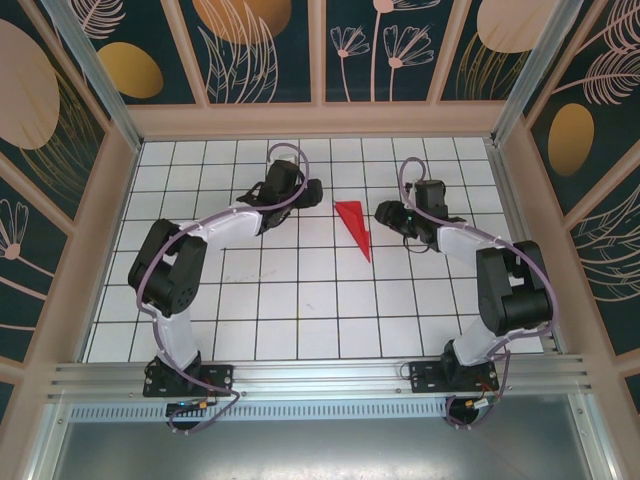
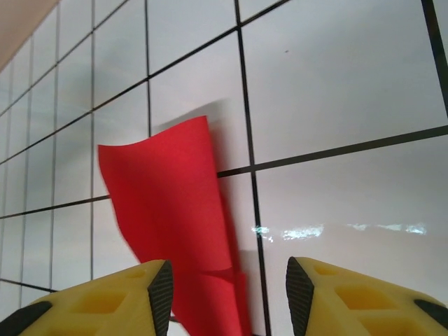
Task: Fold a paper plane with a square sheet of paper (pick it up from the middle)
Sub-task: Fold the wing for the fifth time at the center of the table, then move the paper plane to the top-center of the table.
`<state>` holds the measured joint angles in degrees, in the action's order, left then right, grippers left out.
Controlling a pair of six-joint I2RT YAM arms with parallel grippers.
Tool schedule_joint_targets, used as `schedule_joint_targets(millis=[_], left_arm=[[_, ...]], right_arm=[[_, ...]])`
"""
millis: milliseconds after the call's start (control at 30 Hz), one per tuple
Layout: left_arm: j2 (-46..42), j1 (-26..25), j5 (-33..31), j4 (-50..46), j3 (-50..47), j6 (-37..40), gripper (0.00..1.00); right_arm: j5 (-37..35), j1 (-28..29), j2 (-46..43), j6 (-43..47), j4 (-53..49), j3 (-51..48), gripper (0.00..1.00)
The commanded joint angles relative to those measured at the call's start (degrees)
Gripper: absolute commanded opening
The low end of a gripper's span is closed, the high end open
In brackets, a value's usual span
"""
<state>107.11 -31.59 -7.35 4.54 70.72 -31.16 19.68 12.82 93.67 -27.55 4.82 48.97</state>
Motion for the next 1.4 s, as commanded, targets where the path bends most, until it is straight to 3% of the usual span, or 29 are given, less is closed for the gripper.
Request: schedule_joint_targets(millis=[0,333,567,767,1000,1367], left_arm=[[-2.59,-0.04,3.52,4.44,-3.11,-2.41,0.91],[-2.03,-0.09,13.08,7.18,-5.85,-7.43,0.92],[0.76,-0.74,23.22,14.14,-8.73,-15.84,0.77],[4.55,-2.82,27.06,17.11,-8.42,-20.24,0.67],[8.15,-4.17,26.75,18.48,-7.88,-23.84,0.48],[11.07,-4.25,23.64,16.71,-5.44,-23.73,0.34]], right_arm=[[-1.96,1.64,3.76,5.34,-5.59,3.77,0.49],[-9.21,9.66,8.78,8.82,-9.51,8.32,0.60],[-12.09,12.48,10.36,9.16,-11.11,9.48,0.65],[-12.39,13.23,10.39,9.73,-11.46,9.60,0.68],[-11.89,13.55,10.66,9.80,-11.34,9.48,0.68],[-10.10,13.97,10.09,10.24,-11.24,9.38,0.66]])
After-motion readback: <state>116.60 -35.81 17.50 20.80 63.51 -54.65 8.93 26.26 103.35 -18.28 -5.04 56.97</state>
